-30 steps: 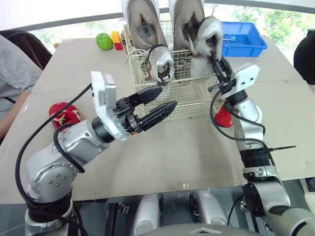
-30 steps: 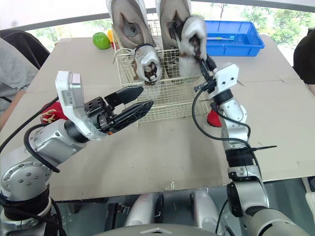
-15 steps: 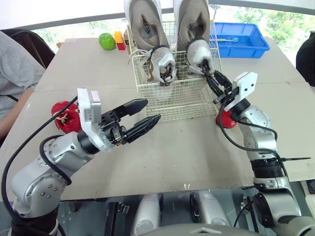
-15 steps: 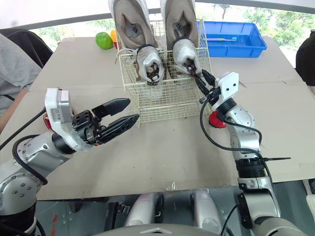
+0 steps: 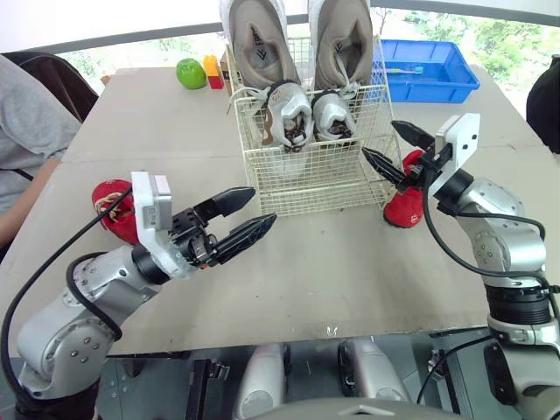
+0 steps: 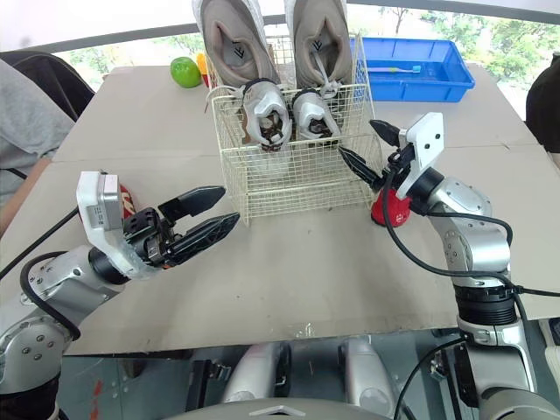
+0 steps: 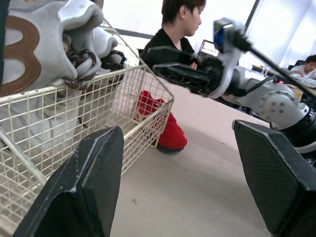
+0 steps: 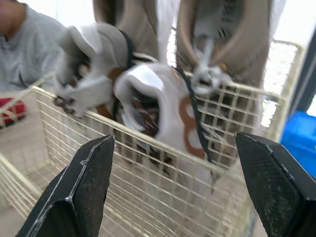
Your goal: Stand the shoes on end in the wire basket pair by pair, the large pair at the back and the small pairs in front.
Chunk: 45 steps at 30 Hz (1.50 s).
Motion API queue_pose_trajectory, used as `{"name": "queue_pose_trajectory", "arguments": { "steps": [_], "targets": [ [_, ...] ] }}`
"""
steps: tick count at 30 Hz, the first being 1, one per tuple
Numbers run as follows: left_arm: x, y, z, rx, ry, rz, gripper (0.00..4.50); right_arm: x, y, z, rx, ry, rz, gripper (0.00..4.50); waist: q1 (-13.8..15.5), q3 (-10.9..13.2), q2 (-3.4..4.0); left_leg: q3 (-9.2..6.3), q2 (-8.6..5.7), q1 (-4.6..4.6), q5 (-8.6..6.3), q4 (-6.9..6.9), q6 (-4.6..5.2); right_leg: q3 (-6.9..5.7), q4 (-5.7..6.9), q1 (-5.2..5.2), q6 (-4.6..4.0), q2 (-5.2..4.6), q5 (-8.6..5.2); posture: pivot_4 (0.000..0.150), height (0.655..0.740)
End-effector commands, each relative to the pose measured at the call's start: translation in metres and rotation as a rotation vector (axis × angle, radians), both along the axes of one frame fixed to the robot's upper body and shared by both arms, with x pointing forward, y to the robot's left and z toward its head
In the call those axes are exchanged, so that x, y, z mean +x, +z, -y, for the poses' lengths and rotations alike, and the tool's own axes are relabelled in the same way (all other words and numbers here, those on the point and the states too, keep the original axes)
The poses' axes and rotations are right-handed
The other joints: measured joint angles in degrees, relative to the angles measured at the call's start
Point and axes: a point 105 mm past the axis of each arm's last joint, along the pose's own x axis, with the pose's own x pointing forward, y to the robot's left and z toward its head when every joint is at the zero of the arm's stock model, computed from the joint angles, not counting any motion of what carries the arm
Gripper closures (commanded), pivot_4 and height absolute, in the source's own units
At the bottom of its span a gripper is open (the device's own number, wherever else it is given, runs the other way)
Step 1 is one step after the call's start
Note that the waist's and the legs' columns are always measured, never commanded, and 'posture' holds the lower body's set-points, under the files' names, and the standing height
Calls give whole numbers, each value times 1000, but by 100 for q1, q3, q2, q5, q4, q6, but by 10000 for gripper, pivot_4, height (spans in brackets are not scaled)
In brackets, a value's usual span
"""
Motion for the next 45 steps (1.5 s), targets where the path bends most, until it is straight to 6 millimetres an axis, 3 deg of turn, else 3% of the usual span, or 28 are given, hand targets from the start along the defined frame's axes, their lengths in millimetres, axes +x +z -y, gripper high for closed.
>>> {"name": "queue_pose_trajectory", "arguments": {
  "steps": [1,4,7,12,18,30,33,39,45],
  "targets": [
    [20,-13,-70,-25,419,-27,6763,-46,11,-15,-50,246,32,8003,-4,-1,-2,-3,0,0,0,0,0,-2,-1,1,0,2,0,1500,7400],
    [23,-20,-106,-31,650,-40,6763,-54,10,-17,-50,286,-3,8003,-11,-2,-29,-8,2,-1,0,-1,0,-9,-1,0,-1,9,0,1500,7400],
    [12,-28,-146,-3,972,-40,6763,-55,6,-16,-54,276,-16,8003,3,-5,-33,-8,2,1,0,1,0,-9,-1,3,-1,4,1,1500,7400],
    [18,-43,-149,137,1114,-62,6763,-56,5,-20,-37,283,-26,8003,46,-15,-49,-6,-2,-7,1,2,-1,-9,-12,4,-1,-4,1,1500,7400],
    [33,-59,-147,123,1140,-135,6763,-59,7,-19,-53,296,-27,8003,24,-19,-54,-7,-2,-5,0,8,-1,-12,-11,9,-1,-3,2,1500,7400],
    [22,-76,-132,86,1344,-129,6763,-63,7,-13,-84,279,-46,8003,23,-23,-55,-7,-1,-2,0,6,0,-9,-10,11,0,-5,3,1500,7400],
    [25,-73,-123,78,1338,-110,6763,-63,7,-13,-87,279,-46,8003,47,-24,-56,-7,-4,-2,0,8,0,-14,-10,16,0,-4,3,1500,7400],
    [31,-39,-104,40,1274,51,6763,-62,7,-12,-96,280,-49,8003,34,-24,-58,-7,-6,-7,0,13,0,-16,-12,16,0,-3,3,1500,7400],
    [30,-35,-107,53,1254,54,6763,-62,5,-12,-101,283,-57,8003,5,-24,-58,-10,-5,-6,0,13,0,-17,-12,16,0,2,3,1500,7400]
  ]
}}
